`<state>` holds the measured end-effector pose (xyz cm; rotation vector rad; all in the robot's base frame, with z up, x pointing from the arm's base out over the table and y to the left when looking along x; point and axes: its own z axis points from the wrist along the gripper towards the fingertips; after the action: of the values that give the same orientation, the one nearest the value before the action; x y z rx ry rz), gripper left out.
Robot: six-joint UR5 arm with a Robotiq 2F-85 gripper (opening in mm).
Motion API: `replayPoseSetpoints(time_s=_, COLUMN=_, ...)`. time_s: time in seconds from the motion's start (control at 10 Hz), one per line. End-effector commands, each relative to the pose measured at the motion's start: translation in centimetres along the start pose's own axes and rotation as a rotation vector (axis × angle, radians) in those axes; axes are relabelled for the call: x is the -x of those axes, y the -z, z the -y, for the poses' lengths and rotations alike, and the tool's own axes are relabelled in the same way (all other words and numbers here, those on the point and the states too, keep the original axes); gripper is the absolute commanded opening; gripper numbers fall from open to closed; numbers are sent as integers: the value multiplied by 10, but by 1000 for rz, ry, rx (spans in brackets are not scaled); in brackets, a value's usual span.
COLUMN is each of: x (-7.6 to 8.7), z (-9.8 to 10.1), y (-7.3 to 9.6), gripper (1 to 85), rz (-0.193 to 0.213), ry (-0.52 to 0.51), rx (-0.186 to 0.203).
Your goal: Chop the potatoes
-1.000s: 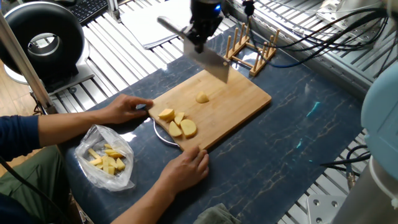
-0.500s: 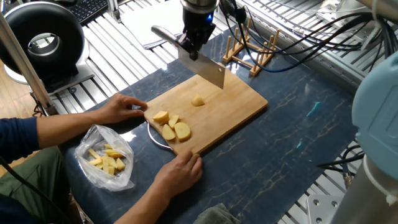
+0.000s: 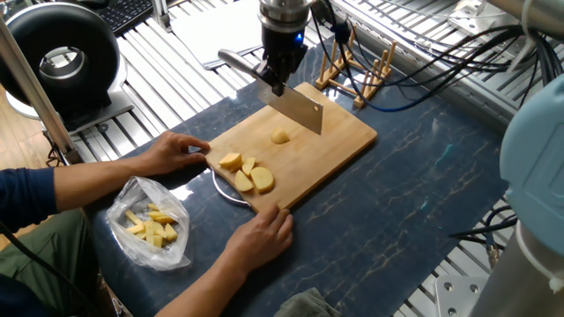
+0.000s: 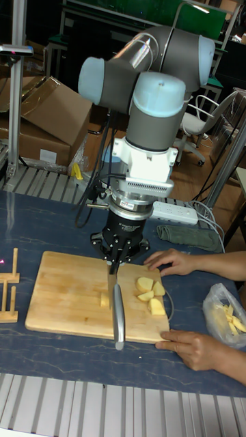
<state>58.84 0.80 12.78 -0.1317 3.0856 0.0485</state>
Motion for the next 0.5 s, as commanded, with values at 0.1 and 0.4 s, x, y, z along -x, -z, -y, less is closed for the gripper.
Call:
replayPoseSetpoints(time_s=0.1, x=-3, z=3, y=-15, gripper=10, rz=30, ry=-9, rx=8)
replayPoseSetpoints(time_s=0.4, x=6, z=5, y=-23, gripper=10, rz=62, ry=0, rx=11)
